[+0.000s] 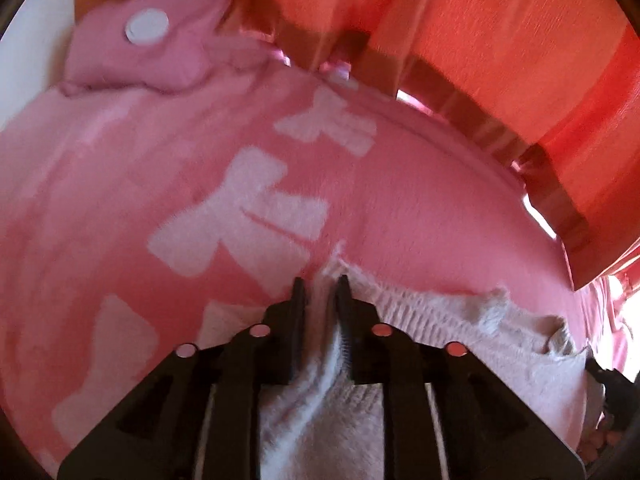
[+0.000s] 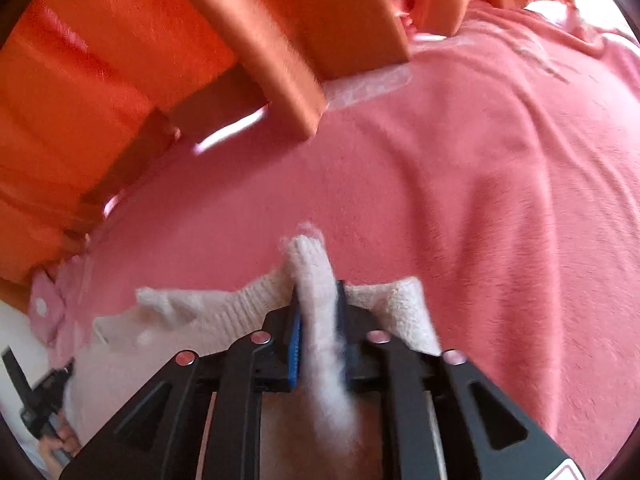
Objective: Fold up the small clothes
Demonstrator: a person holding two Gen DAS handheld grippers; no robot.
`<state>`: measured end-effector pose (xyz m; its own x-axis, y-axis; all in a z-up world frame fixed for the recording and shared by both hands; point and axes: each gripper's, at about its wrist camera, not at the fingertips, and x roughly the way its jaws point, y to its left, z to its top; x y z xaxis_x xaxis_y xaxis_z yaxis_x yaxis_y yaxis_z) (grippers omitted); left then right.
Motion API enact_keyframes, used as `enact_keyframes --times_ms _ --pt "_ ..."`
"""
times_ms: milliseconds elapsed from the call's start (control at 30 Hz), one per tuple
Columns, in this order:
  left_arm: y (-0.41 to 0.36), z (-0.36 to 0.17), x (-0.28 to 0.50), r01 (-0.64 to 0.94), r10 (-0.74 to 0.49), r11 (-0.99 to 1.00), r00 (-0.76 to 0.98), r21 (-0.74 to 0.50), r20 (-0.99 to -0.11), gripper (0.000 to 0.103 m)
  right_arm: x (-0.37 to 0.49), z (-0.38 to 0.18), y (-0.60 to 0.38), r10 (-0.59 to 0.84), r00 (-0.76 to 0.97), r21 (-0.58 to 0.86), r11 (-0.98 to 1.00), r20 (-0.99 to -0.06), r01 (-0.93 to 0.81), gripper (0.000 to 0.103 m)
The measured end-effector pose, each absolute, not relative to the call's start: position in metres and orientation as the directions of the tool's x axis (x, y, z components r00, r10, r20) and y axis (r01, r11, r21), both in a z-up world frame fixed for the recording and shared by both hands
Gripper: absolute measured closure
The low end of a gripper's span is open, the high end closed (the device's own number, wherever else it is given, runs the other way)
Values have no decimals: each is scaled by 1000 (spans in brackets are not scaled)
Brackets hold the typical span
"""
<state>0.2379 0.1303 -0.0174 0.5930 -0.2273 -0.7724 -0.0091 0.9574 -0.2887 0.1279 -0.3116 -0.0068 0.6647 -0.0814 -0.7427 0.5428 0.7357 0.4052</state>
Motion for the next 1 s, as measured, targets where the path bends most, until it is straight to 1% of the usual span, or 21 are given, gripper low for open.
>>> enact_keyframes --times_ms 33,67,100,133,167,267,333,400,433,467,500,533,567,633,667,733,800,867,900,933,1000 --pt "131 -9 233 -21 -205 961 615 -275 -761 67 117 9 -306 -120 705 410 741 -699 532 80" --pt "132 3 225 -38 -168 967 646 -251 -745 49 112 19 -299 -136 733 402 762 -666 507 80" --pt "130 14 214 -47 -136 973 674 -227 -726 45 108 29 -288 -137 756 390 790 -640 473 80" --pt "126 25 202 -25 -137 976 699 -215 -702 44 105 36 -269 -90 779 385 831 -620 402 80" --pt "120 32 193 18 -162 977 707 -211 -689 39 106 37 -248 -9 785 390 864 -620 318 80" --pt "88 37 155 165 -242 970 688 -177 -685 29 115 24 -183 184 700 371 920 -690 124 80" --pt "60 27 137 261 -273 956 628 -134 -729 29 118 15 -145 210 639 307 951 -740 43 80" --pt "39 11 124 317 -269 944 571 -93 -776 29 117 1 -124 161 581 214 977 -798 23 81" --pt "35 2 120 323 -255 943 549 -79 -796 29 115 -9 -123 125 554 185 981 -823 53 83" --pt "35 -12 117 315 -231 947 515 -69 -825 29 108 -10 -130 128 567 209 975 -813 81 90" --pt "36 -16 113 309 -222 949 511 -63 -830 28 100 -5 -137 136 584 239 965 -800 103 91" --pt "39 -17 106 312 -211 949 539 -40 -816 28 90 0 -145 142 612 268 956 -778 118 90" --pt "39 -17 103 316 -198 949 550 -17 -811 26 82 4 -149 130 631 273 952 -765 135 86" --pt "42 -16 93 303 -180 953 562 -1 -807 19 71 -1 -164 70 626 247 948 -776 200 84" --pt "46 -18 88 288 -174 958 564 -5 -807 18 69 -14 -172 68 578 245 941 -813 234 86" --pt "48 -20 78 280 -169 960 577 -1 -799 17 62 -15 -179 82 597 290 921 -798 261 92" --pt "48 -19 70 273 -153 962 595 19 -789 16 50 -4 -178 69 647 297 921 -759 250 90" --pt "52 -20 62 256 -149 967 601 13 -785 15 36 -5 -167 34 652 263 930 -758 257 82" --pt "53 -20 59 249 -150 969 604 6 -783 15 33 -15 -163 36 611 244 934 -791 262 82" --pt "55 -21 57 242 -152 970 606 -1 -781 14 34 -20 -161 26 598 230 936 -801 267 82" --pt "58 -22 53 230 -155 973 611 -13 -776 14 27 -12 -155 -3 629 209 942 -778 263 82"
